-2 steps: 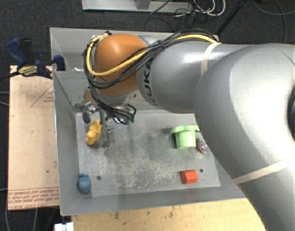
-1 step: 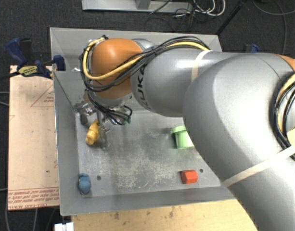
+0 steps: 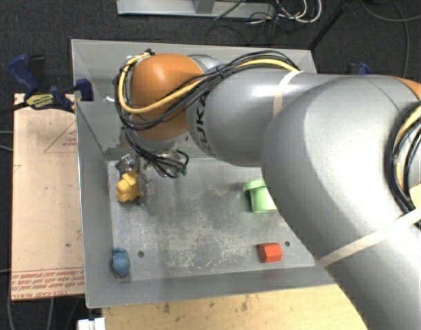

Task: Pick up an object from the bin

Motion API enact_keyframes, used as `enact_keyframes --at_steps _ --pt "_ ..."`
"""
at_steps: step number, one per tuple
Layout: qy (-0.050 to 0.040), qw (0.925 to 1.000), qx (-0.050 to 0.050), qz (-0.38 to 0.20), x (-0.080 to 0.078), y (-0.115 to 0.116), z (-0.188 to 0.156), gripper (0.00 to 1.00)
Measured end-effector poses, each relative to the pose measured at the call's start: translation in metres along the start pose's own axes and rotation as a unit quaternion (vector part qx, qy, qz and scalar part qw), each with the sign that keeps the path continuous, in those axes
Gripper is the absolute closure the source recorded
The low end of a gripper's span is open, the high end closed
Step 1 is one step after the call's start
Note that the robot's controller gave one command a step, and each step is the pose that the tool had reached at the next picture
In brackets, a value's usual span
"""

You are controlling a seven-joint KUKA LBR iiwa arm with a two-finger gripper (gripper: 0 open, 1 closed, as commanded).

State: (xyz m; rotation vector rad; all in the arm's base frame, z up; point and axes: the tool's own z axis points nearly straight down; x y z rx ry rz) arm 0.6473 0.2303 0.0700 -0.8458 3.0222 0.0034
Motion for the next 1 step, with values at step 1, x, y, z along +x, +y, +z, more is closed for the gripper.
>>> enact_keyframes --at_steps 1 --pt "-0.0044 0.9997 0.001 -0.026 0.0143 0.0380 -0.1320 1.00"
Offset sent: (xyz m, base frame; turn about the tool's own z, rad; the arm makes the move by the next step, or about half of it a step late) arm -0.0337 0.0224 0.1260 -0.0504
